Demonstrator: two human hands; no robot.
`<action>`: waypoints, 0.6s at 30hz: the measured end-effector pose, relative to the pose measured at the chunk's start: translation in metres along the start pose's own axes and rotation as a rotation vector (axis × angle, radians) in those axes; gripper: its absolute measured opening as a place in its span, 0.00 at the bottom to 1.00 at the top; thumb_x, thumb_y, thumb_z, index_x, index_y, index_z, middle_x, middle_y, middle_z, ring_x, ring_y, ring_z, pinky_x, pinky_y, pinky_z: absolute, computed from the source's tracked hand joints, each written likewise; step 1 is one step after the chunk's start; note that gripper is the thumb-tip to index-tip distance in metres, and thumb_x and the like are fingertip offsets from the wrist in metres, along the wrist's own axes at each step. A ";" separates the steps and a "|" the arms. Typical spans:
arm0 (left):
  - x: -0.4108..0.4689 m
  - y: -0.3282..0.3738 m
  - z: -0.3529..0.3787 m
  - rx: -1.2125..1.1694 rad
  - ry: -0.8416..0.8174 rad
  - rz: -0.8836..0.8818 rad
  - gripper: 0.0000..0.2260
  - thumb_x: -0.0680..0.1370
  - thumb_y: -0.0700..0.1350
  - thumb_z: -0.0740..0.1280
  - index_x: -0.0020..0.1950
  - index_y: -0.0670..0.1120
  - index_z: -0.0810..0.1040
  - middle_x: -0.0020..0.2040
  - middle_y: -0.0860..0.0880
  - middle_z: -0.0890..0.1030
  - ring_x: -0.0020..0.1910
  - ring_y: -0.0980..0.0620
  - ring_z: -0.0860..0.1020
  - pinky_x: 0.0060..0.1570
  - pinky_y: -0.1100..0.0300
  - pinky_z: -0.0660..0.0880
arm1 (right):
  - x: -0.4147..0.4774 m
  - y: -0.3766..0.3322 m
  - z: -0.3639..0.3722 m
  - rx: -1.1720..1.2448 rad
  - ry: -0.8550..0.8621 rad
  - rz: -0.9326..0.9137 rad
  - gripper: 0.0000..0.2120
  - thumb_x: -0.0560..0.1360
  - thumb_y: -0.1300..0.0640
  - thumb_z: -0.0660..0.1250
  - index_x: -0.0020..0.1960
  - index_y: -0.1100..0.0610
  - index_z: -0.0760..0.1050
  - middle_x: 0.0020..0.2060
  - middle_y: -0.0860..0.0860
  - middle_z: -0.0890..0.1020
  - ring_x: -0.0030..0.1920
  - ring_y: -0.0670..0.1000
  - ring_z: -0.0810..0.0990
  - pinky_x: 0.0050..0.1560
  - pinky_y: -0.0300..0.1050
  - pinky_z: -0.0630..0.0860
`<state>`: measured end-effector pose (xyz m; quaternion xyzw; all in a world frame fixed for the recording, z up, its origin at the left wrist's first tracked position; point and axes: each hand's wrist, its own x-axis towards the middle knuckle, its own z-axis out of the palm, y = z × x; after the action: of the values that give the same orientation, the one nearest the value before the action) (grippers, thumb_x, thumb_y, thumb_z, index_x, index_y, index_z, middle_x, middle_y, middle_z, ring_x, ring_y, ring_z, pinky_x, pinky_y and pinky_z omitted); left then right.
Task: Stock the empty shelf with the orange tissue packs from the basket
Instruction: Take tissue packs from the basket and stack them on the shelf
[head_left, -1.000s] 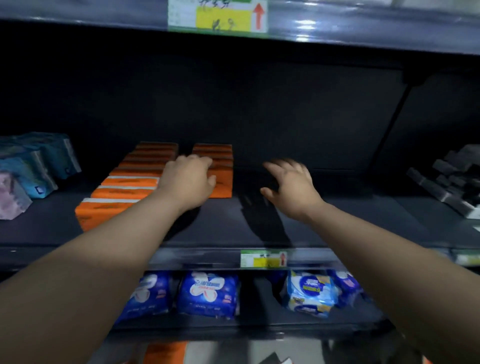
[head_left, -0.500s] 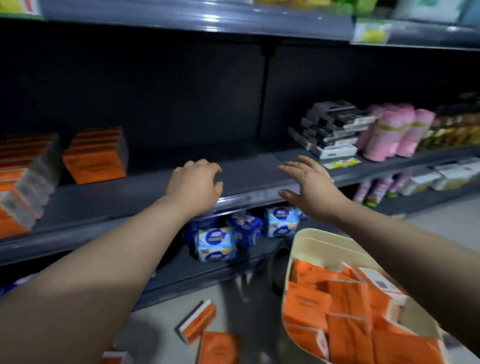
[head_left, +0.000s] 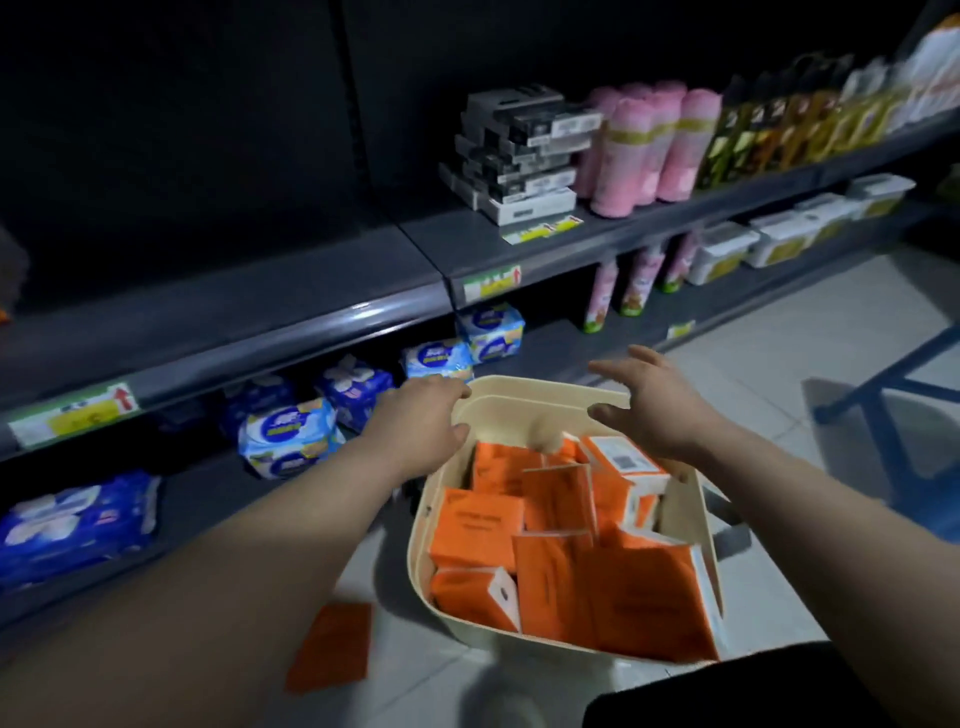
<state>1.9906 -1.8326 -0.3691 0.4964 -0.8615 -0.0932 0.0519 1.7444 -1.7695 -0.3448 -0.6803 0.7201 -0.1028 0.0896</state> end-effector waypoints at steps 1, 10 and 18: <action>0.007 0.007 0.010 -0.022 -0.036 0.007 0.21 0.74 0.51 0.67 0.67 0.52 0.72 0.65 0.48 0.75 0.64 0.46 0.73 0.60 0.50 0.71 | -0.001 0.010 0.003 0.018 -0.018 0.023 0.26 0.74 0.50 0.68 0.71 0.51 0.67 0.68 0.51 0.73 0.74 0.55 0.58 0.68 0.39 0.52; 0.058 0.070 0.102 -0.085 -0.362 0.152 0.37 0.71 0.48 0.72 0.76 0.52 0.59 0.73 0.48 0.66 0.70 0.46 0.66 0.67 0.52 0.66 | 0.000 0.068 0.029 0.216 -0.166 0.222 0.25 0.73 0.53 0.71 0.69 0.51 0.70 0.64 0.51 0.76 0.62 0.53 0.75 0.60 0.42 0.70; 0.065 0.089 0.133 -0.011 -0.433 0.233 0.27 0.69 0.50 0.74 0.66 0.52 0.71 0.62 0.46 0.71 0.63 0.43 0.67 0.61 0.51 0.69 | 0.007 0.086 0.043 0.294 -0.174 0.262 0.24 0.74 0.56 0.70 0.69 0.50 0.70 0.65 0.51 0.75 0.60 0.53 0.76 0.54 0.41 0.72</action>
<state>1.8586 -1.8308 -0.4808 0.3620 -0.9034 -0.1955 -0.1207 1.6729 -1.7727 -0.4095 -0.5667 0.7693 -0.1349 0.2624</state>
